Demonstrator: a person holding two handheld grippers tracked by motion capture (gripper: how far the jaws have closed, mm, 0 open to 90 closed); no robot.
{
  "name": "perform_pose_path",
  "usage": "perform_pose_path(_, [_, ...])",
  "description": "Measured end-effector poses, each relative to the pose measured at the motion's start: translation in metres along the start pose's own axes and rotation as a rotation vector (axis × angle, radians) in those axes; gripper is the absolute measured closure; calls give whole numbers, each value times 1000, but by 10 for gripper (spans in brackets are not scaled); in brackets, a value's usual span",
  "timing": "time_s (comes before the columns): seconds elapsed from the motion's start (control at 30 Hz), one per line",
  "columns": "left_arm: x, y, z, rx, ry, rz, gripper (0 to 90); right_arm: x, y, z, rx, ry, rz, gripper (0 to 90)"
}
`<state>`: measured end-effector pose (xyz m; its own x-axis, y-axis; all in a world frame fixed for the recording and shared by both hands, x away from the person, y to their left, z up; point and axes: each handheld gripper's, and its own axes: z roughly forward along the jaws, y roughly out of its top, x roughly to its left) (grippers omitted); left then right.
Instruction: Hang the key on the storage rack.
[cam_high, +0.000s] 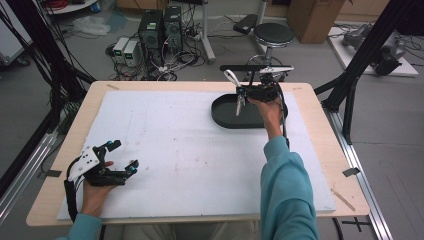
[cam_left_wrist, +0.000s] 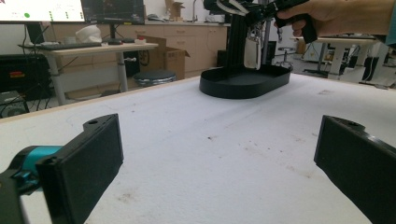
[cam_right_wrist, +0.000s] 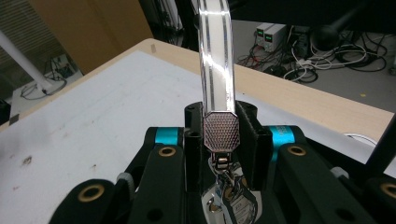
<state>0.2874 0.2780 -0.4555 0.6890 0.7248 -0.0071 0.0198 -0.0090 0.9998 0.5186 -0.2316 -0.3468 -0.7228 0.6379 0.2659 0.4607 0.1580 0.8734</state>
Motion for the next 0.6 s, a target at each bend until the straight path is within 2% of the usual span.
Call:
perform_pose_path(0.27, [0,0,0,0,3,1,17,-6,-2,5,-26,5,23,742])
perform_pose_path(0.37, [0,0,0,0,4,0,17,-9,-5,8,-39,3,50,740])
perform_pose_path(0.6, [0,0,0,2,2,4,17,-8,-6,14,-43,-21,49,740])
